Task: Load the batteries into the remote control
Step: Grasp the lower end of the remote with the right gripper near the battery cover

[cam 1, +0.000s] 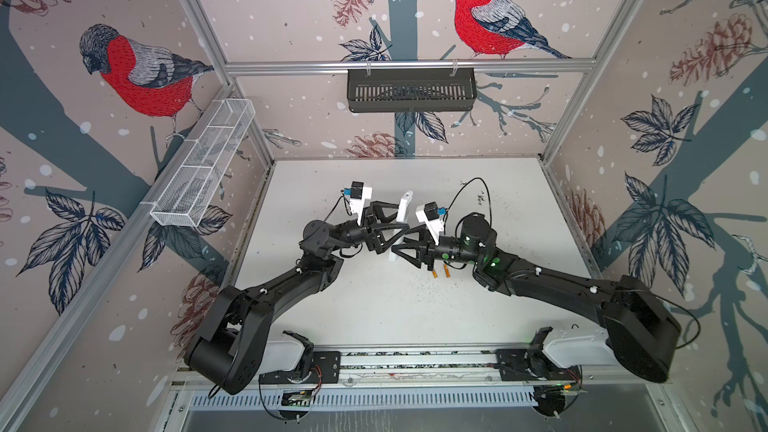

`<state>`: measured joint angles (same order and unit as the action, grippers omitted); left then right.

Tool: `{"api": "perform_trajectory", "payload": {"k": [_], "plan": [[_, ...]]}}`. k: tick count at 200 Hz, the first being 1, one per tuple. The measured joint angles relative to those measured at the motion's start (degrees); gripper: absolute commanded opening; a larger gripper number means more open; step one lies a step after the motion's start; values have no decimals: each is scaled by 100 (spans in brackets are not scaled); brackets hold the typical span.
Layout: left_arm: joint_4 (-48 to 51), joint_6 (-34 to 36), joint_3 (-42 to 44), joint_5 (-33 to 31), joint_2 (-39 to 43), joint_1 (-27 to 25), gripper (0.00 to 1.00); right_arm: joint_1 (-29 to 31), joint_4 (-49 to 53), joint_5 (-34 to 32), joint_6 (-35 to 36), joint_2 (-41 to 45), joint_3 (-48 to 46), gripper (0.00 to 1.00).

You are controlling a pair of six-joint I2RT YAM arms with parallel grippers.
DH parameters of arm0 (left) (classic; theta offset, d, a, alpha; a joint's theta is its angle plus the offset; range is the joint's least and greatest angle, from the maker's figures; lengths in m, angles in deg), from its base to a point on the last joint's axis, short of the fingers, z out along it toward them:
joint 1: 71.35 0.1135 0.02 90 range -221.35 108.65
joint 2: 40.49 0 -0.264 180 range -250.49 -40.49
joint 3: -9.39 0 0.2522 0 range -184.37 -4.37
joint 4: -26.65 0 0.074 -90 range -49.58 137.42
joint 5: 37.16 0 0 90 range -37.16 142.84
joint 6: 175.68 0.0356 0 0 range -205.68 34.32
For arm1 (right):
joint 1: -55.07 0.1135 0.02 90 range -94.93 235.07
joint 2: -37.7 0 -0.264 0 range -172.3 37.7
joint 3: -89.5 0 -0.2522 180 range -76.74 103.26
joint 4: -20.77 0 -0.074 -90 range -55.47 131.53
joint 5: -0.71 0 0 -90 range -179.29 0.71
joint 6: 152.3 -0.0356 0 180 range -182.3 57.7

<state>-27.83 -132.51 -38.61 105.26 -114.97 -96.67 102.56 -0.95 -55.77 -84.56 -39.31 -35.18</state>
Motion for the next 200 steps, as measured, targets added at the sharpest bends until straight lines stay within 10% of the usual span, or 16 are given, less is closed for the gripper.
{"api": "perform_trajectory", "payload": {"k": [75,200], "plan": [[3456,1882,-748,-964,269,11,76,385,1661,-1950,354,-9,533,49],[4212,2332,-973,-1252,238,9,41,660,2699,-3108,813,-85,824,49]]}}
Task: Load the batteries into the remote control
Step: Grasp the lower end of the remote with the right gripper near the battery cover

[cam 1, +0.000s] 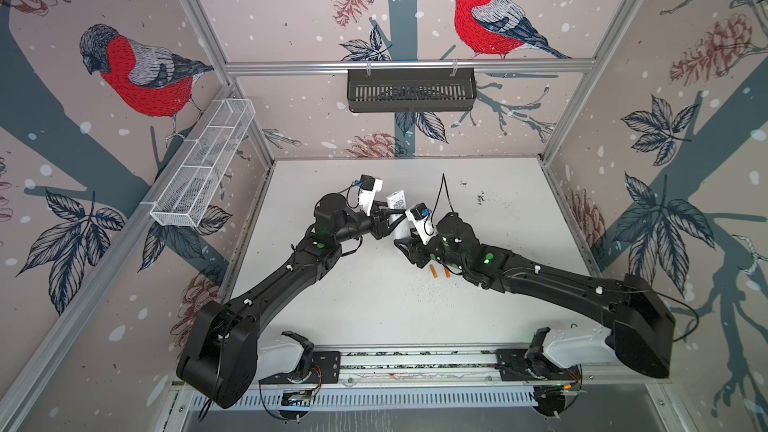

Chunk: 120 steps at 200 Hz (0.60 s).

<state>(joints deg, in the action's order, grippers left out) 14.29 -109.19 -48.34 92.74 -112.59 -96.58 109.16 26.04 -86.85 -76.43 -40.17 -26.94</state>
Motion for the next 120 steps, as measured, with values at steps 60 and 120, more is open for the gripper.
{"api": "perform_trajectory", "payload": {"k": [60,120], "plan": [[127,13,-31,-37,-4,-4,17,22,210,-195,160,35,0,58],[-33,-94,343,-415,26,31,0,-260,87,256,57,232,-219,90]]}}
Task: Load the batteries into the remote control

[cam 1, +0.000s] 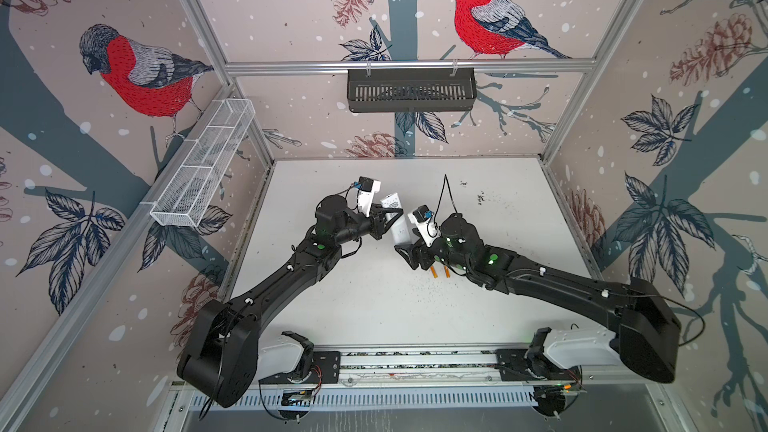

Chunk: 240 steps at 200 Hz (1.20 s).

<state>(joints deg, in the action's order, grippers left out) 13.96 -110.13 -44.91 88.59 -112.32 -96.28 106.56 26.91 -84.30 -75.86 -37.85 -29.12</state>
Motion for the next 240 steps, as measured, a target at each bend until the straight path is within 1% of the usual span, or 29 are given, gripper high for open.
{"api": "perform_trajectory", "payload": {"k": [15,43,68,103,129,150,178,240], "plan": [[-212,-160,282,-173,39,13,0,-251,-61,212,-184,44,-111,94],[-1054,-570,992,-444,120,20,0,-769,-267,660,-916,-127,-138,97],[-1834,-905,1585,-791,131,20,0,-916,-271,903,-1499,-485,15,98],[-2710,-1316,2192,-1279,98,20,0,-918,-332,1134,-2050,-955,157,98],[-3119,-1453,2498,-1676,175,20,0,-881,-424,1239,-2339,-1220,195,98],[-3298,-1473,2636,-1950,284,20,0,-831,-535,1355,-2555,-1432,282,98],[-3526,-1558,2789,-2232,323,20,0,-695,-629,1453,-2673,-1718,516,98],[-3792,-1624,2997,-2529,385,26,0,-529,-785,1609,-2839,-2256,866,98]]}}
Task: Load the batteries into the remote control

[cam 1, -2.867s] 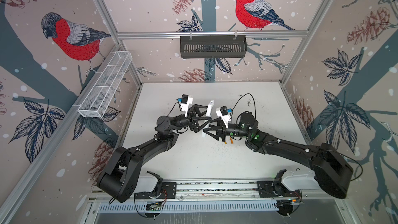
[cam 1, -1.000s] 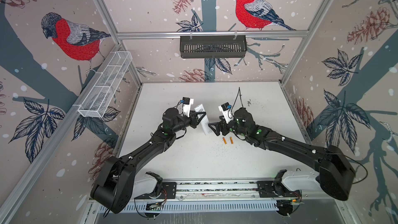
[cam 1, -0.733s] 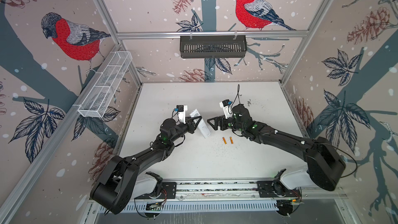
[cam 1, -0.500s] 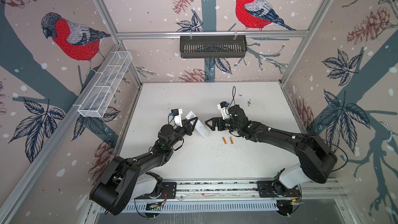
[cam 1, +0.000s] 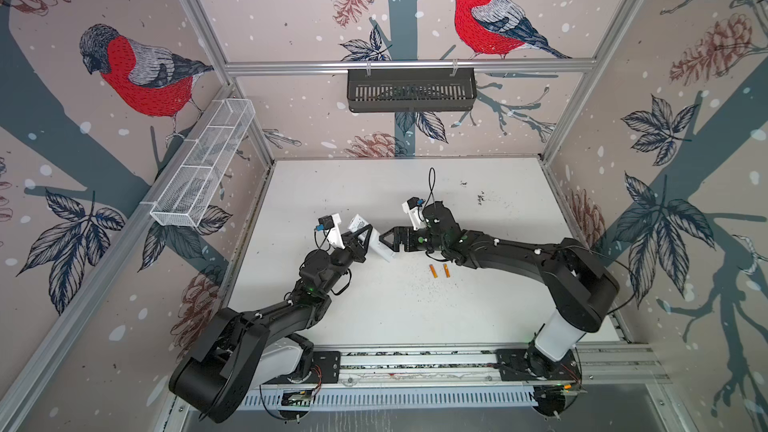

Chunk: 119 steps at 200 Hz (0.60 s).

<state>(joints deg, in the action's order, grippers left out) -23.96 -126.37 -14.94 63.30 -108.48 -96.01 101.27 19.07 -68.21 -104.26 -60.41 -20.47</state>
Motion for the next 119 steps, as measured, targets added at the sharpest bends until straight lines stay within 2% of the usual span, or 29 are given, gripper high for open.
{"api": "perform_trajectory", "payload": {"k": [119], "plan": [[-46,-131,282,-621,177,7,0,114,-223,280,-192,-575,352,98]]}}
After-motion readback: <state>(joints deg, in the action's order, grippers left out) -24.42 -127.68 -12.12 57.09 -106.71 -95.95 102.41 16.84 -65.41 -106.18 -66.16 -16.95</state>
